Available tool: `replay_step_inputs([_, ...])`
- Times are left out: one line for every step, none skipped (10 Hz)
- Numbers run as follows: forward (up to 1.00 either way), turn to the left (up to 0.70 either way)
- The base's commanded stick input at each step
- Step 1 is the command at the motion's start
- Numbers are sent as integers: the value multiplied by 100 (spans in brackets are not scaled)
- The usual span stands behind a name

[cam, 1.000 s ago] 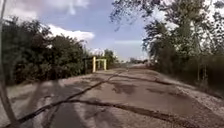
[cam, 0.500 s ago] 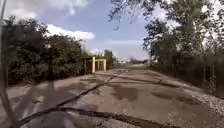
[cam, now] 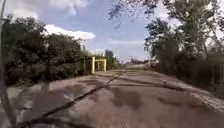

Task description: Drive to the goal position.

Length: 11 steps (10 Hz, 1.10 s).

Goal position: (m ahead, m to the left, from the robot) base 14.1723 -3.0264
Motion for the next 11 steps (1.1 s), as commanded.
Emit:
replay_step_inputs([70, -10])
replay_step_inputs([70, -17])
replay_step_inputs([70, -24])
replay_step_inputs([70, -31])
replay_step_inputs([70, -26])
replay_step_inputs([70, -21])
replay_step_inputs([70, -16])
replay_step_inputs([70, -12])
replay_step_inputs([70, -7])
replay_step_inputs([70, -2])
replay_step_inputs([70, 0])
